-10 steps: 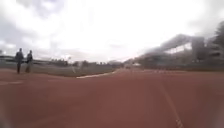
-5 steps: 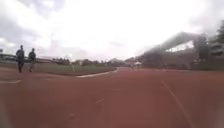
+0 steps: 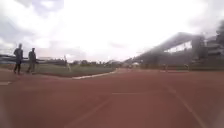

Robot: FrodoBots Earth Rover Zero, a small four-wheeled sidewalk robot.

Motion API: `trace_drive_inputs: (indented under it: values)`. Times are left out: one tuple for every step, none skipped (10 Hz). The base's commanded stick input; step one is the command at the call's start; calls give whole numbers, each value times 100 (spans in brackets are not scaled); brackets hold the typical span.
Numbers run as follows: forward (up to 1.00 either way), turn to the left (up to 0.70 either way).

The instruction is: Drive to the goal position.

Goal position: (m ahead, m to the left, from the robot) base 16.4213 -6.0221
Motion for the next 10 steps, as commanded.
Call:
trace_drive_inputs:
  values:
    - [70,0]
    - [70,0]
    - [70,0]
    - [70,-19]
    - [70,-30]
    - [70,-35]
    - [70,-35]
    - [70,-35]
    - [70,-35]
    - [70,-35]
